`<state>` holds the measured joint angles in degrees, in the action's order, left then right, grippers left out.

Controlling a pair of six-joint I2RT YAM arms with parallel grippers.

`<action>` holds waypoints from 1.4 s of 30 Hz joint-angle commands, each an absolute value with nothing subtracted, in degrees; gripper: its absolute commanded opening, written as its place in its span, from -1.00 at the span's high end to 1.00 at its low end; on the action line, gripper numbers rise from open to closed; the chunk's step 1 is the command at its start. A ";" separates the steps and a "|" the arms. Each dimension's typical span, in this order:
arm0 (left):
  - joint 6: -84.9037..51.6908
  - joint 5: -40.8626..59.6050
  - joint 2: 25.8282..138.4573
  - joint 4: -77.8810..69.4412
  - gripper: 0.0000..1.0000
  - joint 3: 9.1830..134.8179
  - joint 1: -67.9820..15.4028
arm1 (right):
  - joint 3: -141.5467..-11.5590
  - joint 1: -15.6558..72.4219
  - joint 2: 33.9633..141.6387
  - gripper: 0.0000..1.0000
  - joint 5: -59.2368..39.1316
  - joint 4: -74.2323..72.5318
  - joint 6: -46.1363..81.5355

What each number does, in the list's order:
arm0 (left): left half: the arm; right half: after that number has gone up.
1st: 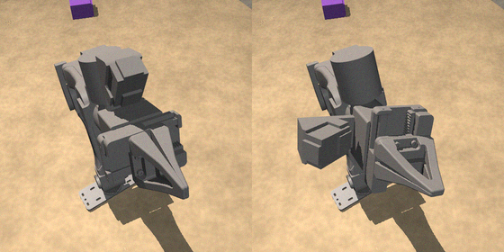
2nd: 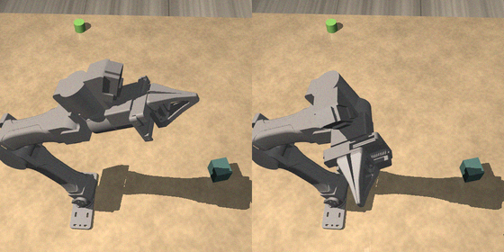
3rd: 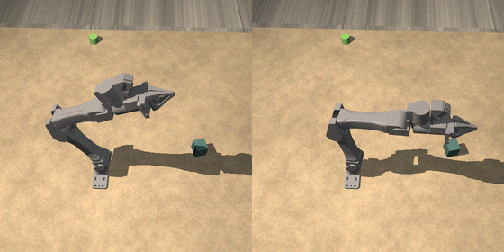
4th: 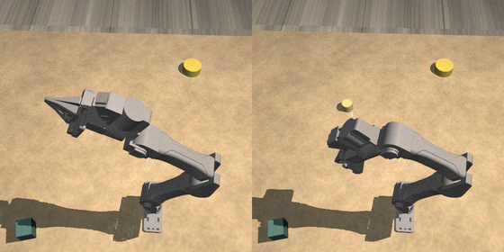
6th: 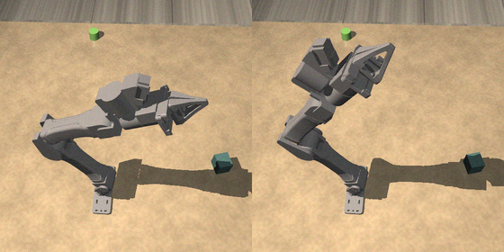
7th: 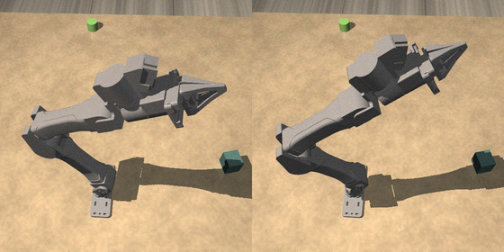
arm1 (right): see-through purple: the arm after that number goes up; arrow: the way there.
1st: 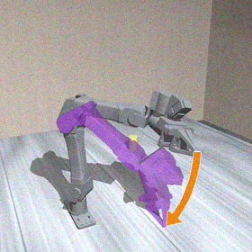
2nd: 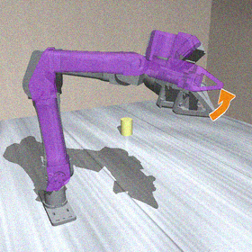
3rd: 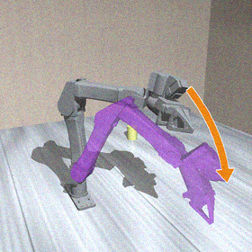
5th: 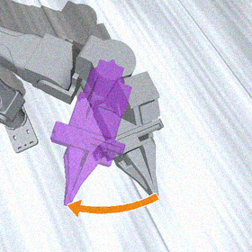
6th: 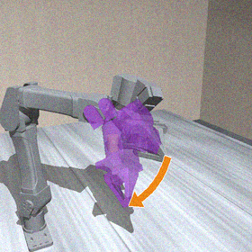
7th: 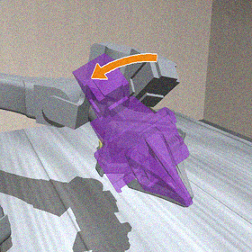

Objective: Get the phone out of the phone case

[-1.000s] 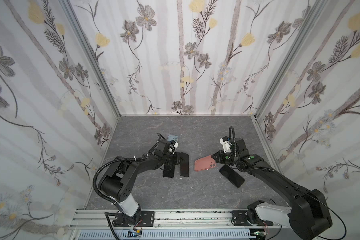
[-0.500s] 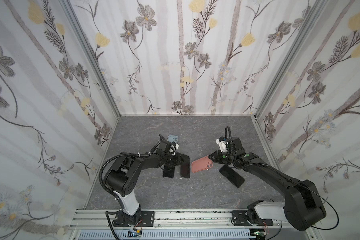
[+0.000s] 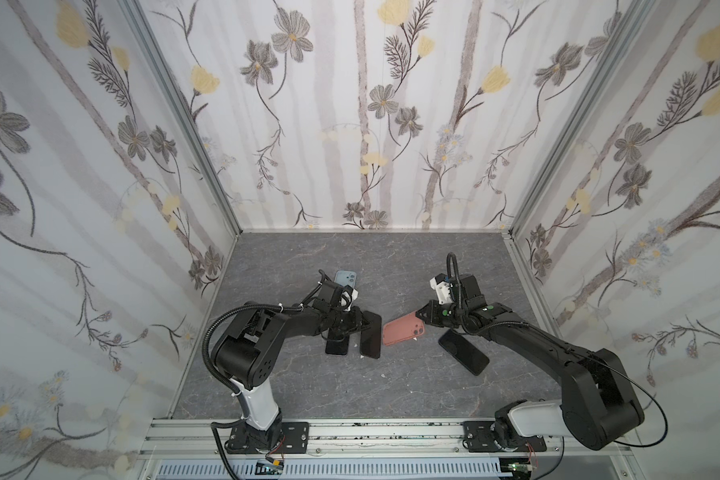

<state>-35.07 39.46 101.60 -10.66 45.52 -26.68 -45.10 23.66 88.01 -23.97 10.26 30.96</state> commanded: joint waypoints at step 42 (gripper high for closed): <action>5.39 24.13 66.03 -0.31 -0.05 52.05 -32.94 | -62.42 23.50 73.65 1.00 -32.55 27.31 4.77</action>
<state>-4.62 25.45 67.75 -0.60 51.37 -31.90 -60.18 23.27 73.06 -25.41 23.49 9.85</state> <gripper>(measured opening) 0.524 0.081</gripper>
